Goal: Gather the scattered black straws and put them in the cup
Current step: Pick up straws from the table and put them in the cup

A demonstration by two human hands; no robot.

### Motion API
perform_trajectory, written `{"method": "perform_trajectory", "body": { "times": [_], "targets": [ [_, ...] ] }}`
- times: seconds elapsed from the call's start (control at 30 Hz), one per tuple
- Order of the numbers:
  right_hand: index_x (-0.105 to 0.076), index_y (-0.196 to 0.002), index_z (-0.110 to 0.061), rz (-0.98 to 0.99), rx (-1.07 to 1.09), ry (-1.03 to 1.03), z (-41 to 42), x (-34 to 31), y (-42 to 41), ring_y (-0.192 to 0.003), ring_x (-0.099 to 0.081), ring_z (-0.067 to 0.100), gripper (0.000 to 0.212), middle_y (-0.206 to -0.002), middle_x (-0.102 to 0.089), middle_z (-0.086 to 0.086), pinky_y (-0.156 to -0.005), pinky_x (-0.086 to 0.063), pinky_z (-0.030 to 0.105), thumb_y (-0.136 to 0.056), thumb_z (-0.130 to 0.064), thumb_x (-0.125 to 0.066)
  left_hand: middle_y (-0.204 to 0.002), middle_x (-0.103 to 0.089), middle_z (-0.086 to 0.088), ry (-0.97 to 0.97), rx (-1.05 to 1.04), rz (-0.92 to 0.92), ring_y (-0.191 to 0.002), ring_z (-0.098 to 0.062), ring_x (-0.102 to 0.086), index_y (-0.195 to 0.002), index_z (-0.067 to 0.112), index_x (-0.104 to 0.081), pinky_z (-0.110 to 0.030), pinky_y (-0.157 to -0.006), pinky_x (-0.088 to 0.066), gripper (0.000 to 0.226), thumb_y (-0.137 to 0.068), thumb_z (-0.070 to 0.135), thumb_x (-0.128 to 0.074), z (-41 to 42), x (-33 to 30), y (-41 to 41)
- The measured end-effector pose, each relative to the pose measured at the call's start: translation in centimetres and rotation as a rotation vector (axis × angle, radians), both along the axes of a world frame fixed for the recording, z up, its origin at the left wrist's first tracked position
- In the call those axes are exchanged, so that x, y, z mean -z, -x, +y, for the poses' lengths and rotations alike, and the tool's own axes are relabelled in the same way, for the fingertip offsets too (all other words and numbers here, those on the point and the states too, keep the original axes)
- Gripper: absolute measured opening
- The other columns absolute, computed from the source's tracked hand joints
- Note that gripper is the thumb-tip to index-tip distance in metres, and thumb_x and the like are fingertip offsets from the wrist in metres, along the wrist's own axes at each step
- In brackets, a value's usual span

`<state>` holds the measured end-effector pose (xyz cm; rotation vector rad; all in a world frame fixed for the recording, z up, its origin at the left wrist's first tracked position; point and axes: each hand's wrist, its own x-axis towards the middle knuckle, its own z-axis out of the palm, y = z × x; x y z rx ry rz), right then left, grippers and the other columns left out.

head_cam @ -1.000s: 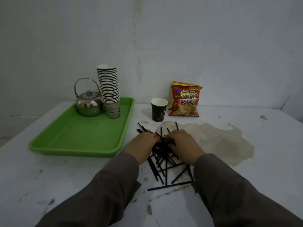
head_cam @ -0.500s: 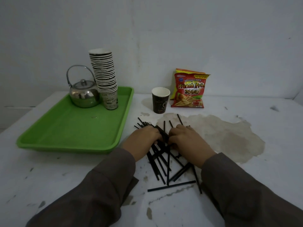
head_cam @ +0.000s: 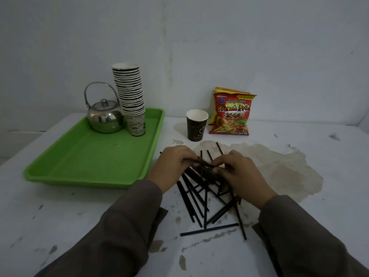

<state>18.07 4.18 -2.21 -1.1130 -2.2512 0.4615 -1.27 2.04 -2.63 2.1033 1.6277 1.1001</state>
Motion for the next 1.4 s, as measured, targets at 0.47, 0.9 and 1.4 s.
{"method": "perform_trajectory", "body": {
  "times": [0.47,0.9,1.4],
  "targets": [
    [-0.074,-0.078,-0.017,0.735,0.062,0.407,3.3,-3.8,1.9,-0.065,-0.054,0.011,0.014,-0.082,-0.071,0.012,-0.061,-0.045,0.027,-0.084,-0.015,-0.062,-0.083,-0.071,0.006,-0.038,0.002,-0.811,-0.075,-0.003,-0.068,-0.089,0.020,-0.071,-0.016,-0.066,-0.056,0.027,-0.073,-0.002,-0.069,2.5,-6.0,-0.1],
    [-0.070,-0.100,-0.009,0.591,0.223,0.242,13.6,-8.3,7.4,-0.082,-0.060,0.015,0.019,-0.091,-0.069,0.004,-0.079,-0.048,0.031,-0.085,-0.016,-0.061,-0.077,-0.071,0.002,-0.139,-0.178,-0.596,-0.070,0.001,-0.064,-0.085,0.017,-0.074,-0.014,-0.077,-0.052,0.016,-0.069,0.012,-0.076,12.1,-11.0,2.1],
    [-0.071,-0.099,-0.014,0.076,0.224,0.213,16.2,-3.6,8.4,-0.086,-0.064,0.022,0.019,-0.095,-0.072,0.009,-0.083,-0.052,0.044,-0.085,-0.020,-0.061,-0.081,-0.073,-0.007,0.056,-0.322,-0.273,-0.079,-0.021,-0.067,-0.088,0.014,-0.071,-0.038,-0.081,-0.054,0.025,-0.065,0.020,-0.079,15.8,-3.7,1.9]
  ]
}}
